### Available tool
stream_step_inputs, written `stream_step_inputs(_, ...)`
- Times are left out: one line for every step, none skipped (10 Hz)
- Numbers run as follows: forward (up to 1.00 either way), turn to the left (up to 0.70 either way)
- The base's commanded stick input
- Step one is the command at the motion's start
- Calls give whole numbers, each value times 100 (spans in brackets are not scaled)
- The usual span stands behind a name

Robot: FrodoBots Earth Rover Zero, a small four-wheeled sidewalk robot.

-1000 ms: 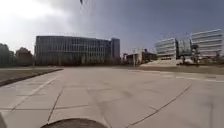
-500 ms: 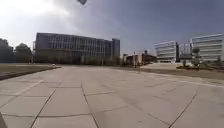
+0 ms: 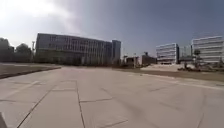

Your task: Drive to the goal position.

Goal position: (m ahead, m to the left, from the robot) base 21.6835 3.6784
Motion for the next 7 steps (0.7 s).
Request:
stream_step_inputs(70, 0)
stream_step_inputs(70, 0)
stream_step_inputs(70, 0)
stream_step_inputs(70, 0)
stream_step_inputs(70, 0)
stream_step_inputs(70, 0)
stream_step_inputs(70, 0)
